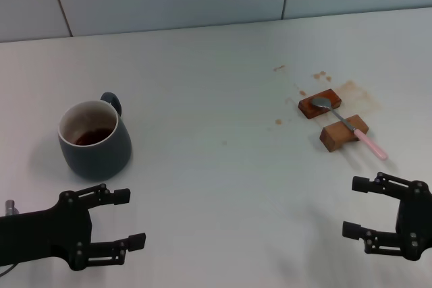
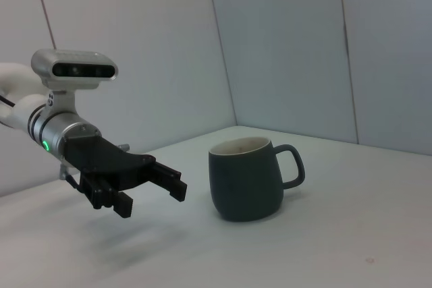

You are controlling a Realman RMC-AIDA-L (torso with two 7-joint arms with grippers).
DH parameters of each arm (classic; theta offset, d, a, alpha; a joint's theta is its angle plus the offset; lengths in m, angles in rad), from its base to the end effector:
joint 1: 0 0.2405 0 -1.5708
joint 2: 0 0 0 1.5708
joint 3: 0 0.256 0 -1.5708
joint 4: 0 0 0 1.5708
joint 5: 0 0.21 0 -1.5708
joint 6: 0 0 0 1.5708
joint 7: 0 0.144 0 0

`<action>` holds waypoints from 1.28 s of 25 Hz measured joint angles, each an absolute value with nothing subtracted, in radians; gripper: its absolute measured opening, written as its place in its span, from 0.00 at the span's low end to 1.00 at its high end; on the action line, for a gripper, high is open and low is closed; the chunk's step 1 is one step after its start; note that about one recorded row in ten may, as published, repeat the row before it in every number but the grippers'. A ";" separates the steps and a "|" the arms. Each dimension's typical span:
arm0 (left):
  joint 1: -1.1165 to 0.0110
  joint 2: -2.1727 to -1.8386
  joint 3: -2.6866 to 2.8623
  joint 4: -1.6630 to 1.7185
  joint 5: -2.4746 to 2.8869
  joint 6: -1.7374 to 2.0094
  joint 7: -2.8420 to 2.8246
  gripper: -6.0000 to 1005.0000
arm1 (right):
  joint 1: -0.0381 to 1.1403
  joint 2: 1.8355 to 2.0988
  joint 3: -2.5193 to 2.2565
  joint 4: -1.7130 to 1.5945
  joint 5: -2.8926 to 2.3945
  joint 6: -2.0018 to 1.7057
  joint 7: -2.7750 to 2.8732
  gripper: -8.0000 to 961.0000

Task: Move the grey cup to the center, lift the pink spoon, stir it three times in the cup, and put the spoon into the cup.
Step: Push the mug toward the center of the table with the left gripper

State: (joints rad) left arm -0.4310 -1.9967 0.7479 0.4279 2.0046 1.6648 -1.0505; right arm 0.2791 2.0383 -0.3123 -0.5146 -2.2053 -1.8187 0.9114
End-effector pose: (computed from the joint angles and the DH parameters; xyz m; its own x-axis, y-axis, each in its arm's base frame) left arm -0.3071 0.2662 -0.0122 0.8354 0.2718 0.4778 0.3417 -0.9376 -0.0641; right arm 0.3452 0.2147 0.0193 0.7763 -0.2299 -0.5869 -0.4387 -0.8657 -0.2411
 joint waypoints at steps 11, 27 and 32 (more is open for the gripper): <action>-0.432 -1.999 0.746 0.428 2.002 1.664 -1.054 0.85 | 0.284 2.031 -0.313 -0.517 -2.207 -1.822 0.912 0.86; -0.433 -2.008 0.740 0.431 1.996 1.665 -1.054 0.83 | 0.290 2.031 -0.307 -0.517 -2.205 -1.823 0.913 0.86; -0.434 -2.013 0.734 0.440 1.996 1.658 -1.053 0.74 | 0.291 2.032 -0.305 -0.517 -2.202 -1.822 0.913 0.86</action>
State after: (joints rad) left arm -0.4344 -2.0128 0.7342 0.4400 1.9961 1.6580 -1.0534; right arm 0.2911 2.0320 -0.3054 -0.5169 -2.2025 -1.8224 0.9128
